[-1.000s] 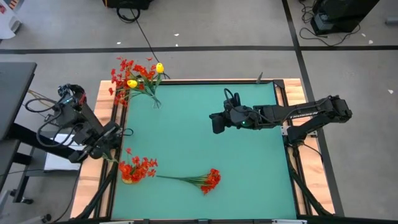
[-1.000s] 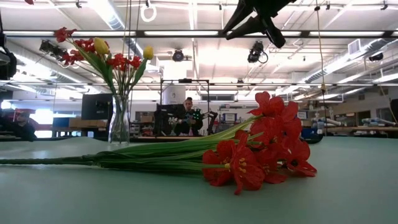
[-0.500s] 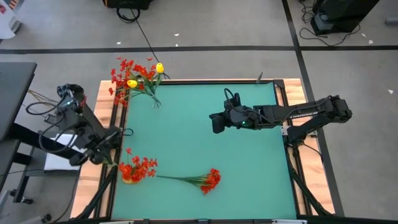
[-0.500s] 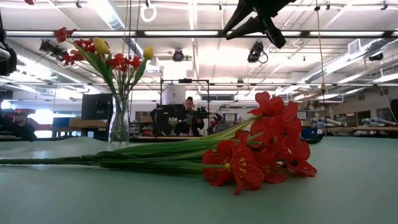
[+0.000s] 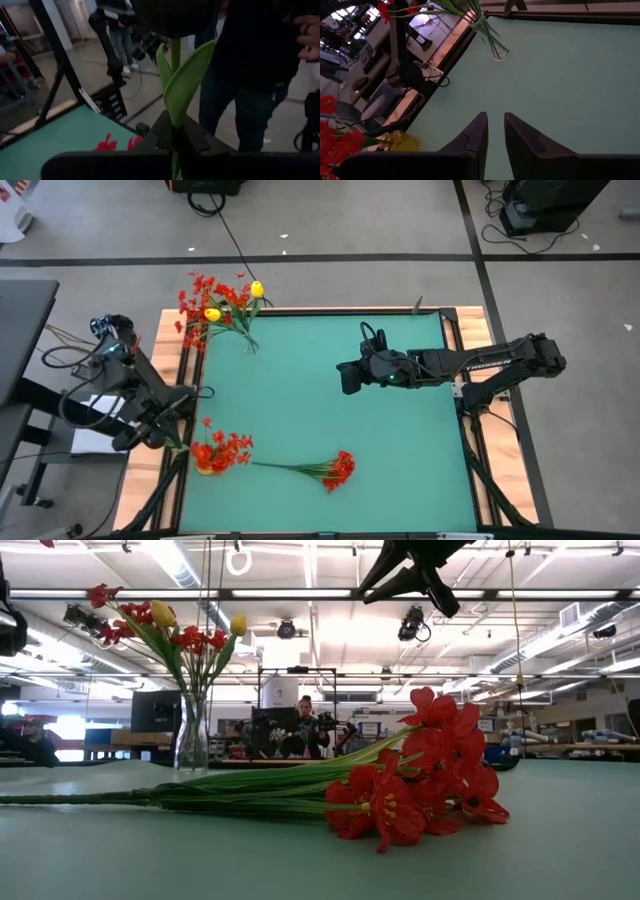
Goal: Sort flowers into vase by color
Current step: Put the black flower into the yellow vase
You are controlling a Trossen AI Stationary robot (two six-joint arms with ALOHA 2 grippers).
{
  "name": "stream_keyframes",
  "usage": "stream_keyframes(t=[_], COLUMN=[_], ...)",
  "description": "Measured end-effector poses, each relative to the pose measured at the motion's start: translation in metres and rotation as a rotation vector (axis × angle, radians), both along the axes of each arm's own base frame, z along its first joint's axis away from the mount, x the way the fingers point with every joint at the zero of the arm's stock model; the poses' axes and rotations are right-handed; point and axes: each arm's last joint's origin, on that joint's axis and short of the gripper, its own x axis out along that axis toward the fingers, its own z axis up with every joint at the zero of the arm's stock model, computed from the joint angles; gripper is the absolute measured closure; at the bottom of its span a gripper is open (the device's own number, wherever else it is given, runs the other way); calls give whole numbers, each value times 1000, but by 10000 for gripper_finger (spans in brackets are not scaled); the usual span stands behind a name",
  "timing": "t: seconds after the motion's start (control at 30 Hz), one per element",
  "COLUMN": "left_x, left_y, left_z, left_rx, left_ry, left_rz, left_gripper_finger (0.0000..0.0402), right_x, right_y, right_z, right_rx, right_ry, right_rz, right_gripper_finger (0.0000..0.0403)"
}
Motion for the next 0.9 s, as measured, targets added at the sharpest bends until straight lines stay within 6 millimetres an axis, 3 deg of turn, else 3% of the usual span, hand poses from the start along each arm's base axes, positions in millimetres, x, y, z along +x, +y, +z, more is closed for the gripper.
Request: stream_keyframes(t=[0.6,0.9], left_x=[0,-1], left_y=[2,3], left_z=[-10,-16], left_rx=[36,-11], left_ry=[120,262], left_rz=[36,64], left_gripper_finger=[389,309], right_x=[0,0], right_y=[1,-2], right_z=[-1,-1], right_rx=[11,22], right_ry=[7,7], right_rz=[24,30], right_gripper_finger=[330,329])
